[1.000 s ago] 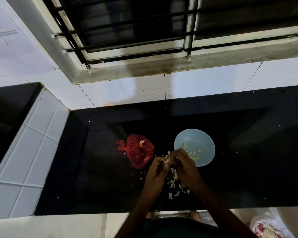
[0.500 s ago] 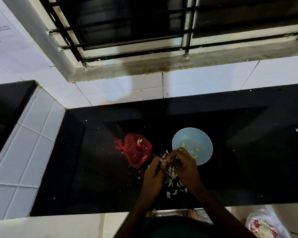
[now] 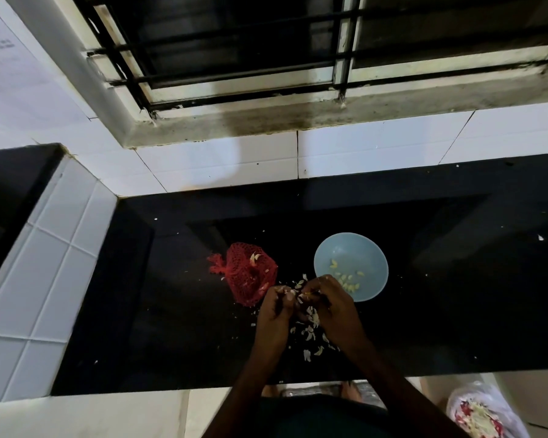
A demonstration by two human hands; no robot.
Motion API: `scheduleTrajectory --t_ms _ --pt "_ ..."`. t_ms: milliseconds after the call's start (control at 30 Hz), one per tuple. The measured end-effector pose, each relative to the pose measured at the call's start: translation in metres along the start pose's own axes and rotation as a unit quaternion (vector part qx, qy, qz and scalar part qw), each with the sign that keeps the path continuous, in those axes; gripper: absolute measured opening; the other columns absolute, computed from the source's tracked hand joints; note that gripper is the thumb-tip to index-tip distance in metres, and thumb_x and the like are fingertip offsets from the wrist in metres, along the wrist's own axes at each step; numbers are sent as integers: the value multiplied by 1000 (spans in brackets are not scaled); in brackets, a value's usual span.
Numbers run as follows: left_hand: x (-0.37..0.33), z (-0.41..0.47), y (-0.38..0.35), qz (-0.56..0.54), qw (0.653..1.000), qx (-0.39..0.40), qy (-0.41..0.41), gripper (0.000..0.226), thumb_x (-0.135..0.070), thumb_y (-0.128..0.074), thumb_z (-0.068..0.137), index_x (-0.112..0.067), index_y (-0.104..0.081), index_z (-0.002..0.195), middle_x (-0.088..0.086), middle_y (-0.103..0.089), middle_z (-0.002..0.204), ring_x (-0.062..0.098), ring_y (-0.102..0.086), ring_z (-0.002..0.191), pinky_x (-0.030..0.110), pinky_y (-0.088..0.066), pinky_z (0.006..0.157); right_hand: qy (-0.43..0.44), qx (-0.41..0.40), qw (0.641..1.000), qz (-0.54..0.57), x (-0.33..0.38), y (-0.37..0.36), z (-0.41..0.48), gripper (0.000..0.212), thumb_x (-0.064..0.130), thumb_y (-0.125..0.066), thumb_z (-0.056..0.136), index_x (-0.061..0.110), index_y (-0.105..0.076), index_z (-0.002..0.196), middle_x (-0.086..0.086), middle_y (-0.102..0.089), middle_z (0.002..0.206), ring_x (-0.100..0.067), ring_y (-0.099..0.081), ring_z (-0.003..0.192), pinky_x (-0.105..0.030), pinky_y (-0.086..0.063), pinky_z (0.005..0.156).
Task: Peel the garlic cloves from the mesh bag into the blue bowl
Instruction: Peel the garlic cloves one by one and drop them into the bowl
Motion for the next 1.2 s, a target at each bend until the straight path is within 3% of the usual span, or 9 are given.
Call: scheduleTrajectory --t_ms 133,267,533,600,767,867,1000,1067,1200 --pt "12 3 8 14 999 -30 20 10 -18 -57 103 -10 -61 108 14 -71 95 23 -71 74 33 -60 72 -35 13 999 -16 3 5 -3 20 11 -73 91 29 -63 90 16 -66 90 4 -63 89 -8 -41 76" --pt "20 6 13 36 998 -46 34 8 -20 -58 103 -13 -63 103 12 -71 93 21 -71 71 30 -59 69 -70 40 993 -91 -9 4 -5 14 18 -77 86 27 -67 85 18 -67 81 2 -63 77 -15 -40 68" --pt "28 8 17 55 995 -54 60 3 -16 -62 101 -14 -64 100 4 -74 90 20 -72 69 28 -57 68 -39 110 978 -172 -5 10 -7 44 8 -49 79 17 -75 113 -3 -75 106 -16 -68 100 -27 -50 86" --pt "30 8 16 62 995 -44 61 2 -14 -66 98 -13 -65 99 5 -74 89 21 -72 70 32 -58 70 -59 116 976 -175 -7 9 -9 35 6 -60 82 20 -70 113 0 -71 104 -17 -66 97 -22 -45 80" --pt "36 9 15 72 994 -32 74 4 -15 -70 96 -16 -66 96 7 -74 88 26 -72 71 47 -59 75 -62 88 962 -253 -2 12 -5 23 21 -74 82 22 -52 91 5 -54 87 -21 -62 78 -36 -47 63" --pt "35 8 13 67 995 -37 72 4 -12 -70 96 -14 -66 95 9 -73 88 22 -70 69 37 -60 68 -69 102 959 -255 -5 13 -4 4 21 -65 85 18 -63 87 1 -62 87 -24 -66 84 -36 -48 67" --pt "33 7 10 62 995 -35 73 4 -12 -69 96 -15 -67 95 5 -74 89 20 -70 73 22 -55 64 -69 134 960 -236 -8 15 -6 35 25 -49 79 22 -78 99 -2 -75 99 -23 -70 95 -37 -55 79" --pt "34 7 10 63 995 -30 69 2 -13 -68 97 -14 -68 96 7 -74 91 19 -71 77 25 -57 66 -75 154 955 -240 -9 14 -8 31 21 -52 85 23 -76 104 -3 -76 100 -23 -70 96 -34 -53 77" --pt "35 7 8 75 996 -11 54 11 -14 -63 101 -8 -67 93 8 -74 87 16 -71 75 24 -57 66 -84 136 943 -292 -14 13 -11 26 39 -60 94 24 -48 77 -3 -66 82 -25 -66 82 -33 -38 60"
Point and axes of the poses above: each hand's wrist, its own z-axis towards the middle knuckle, its own y-axis out of the back of the hand, x = y × z, the point moved 2 cm from there along z, towards the middle knuckle
